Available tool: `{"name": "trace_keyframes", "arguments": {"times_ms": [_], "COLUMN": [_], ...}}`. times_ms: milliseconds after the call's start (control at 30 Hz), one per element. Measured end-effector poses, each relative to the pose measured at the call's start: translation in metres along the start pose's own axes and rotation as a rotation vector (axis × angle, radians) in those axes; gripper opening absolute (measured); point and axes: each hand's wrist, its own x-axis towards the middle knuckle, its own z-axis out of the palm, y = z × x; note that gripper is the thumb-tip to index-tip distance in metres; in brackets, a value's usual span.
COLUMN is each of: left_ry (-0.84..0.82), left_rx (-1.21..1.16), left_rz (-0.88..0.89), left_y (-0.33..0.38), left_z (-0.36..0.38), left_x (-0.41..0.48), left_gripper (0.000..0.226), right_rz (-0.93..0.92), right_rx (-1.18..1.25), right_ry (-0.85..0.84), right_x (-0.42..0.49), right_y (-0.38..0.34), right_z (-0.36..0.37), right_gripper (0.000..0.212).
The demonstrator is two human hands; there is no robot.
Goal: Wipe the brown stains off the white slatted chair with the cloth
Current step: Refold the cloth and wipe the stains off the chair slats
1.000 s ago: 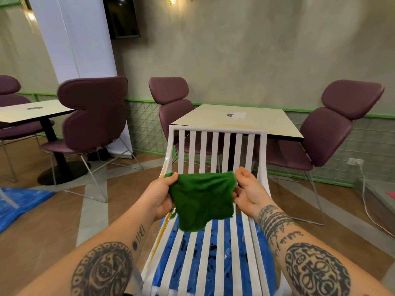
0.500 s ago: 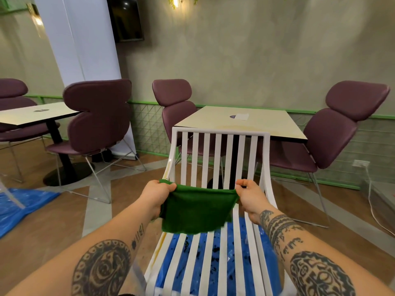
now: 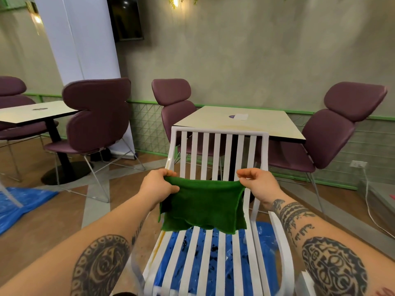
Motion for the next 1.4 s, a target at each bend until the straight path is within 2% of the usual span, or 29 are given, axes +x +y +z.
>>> {"name": "trace_keyframes", "arguments": {"times_ms": [167,267,400,467,600,667,733,800,867,933,1000,1067,1200,1300,1400], "left_ry": [0.059,0.104,0.216,0.188,-0.061,-0.138,-0.193,-0.226,-0.258,-0.282,-0.287,-0.272,-0.286,-0.273,-0.112], "left_rx": [0.437,0.547,0.603,0.501,-0.075,-0.308,-0.506,-0.639,-0.682,-0.62,-0.51,-0.329,0.011,0.076,-0.083], "left_rz": [0.074,0.069,0.095,0.144,0.138,0.107,0.057,0.014,0.019,0.046,0.055,0.046,-0.016,-0.084,-0.204], "left_y": [0.001,0.003,0.002,0.0,-0.001,0.001,0.004,0.009,0.016,0.02,0.018,0.01,-0.006,-0.01,-0.011], "left_z": [-0.006,-0.004,-0.007,-0.01,-0.015,-0.016,-0.013,-0.01,-0.006,-0.004,-0.005,-0.013,-0.025,-0.02,-0.004], "left_x": [-0.002,-0.005,-0.006,-0.005,-0.008,-0.011,-0.012,-0.011,-0.01,-0.007,-0.003,0.001,0.003,0.001,0.004], "left_gripper": [0.022,0.022,0.035,0.035,0.045,0.033,0.026,0.022,0.02,0.02,0.017,0.016,0.016,0.022,0.033], "right_rz": [-0.081,-0.12,-0.166,-0.168,-0.106,-0.01,0.146,0.238,0.234,0.201,0.155,0.141,0.183,0.167,0.206], "right_rx": [-0.243,-0.352,-0.475,-0.464,-0.398,-0.238,0.039,0.157,0.051,-0.033,-0.062,-0.064,0.034,0.097,0.05], "right_ry": [0.012,-0.005,-0.051,-0.048,-0.122,-0.206,-0.303,-0.409,-0.559,-0.644,-0.617,-0.529,-0.334,-0.246,-0.103], "right_x": [-0.002,0.0,0.002,0.005,0.009,0.008,0.002,-0.004,-0.017,-0.031,-0.036,-0.034,-0.02,-0.014,-0.006], "right_y": [0.0,-0.003,-0.009,-0.008,-0.006,-0.004,0.0,0.009,0.019,0.024,0.028,0.032,0.039,0.024,0.011], "right_z": [-0.001,0.004,0.002,-0.003,-0.01,-0.011,-0.01,-0.004,0.011,0.03,0.043,0.043,0.025,0.021,0.028], "right_gripper": [0.026,0.025,0.029,0.029,0.023,0.024,0.03,0.042,0.055,0.045,0.026,0.017,0.021,0.026,0.027]}}
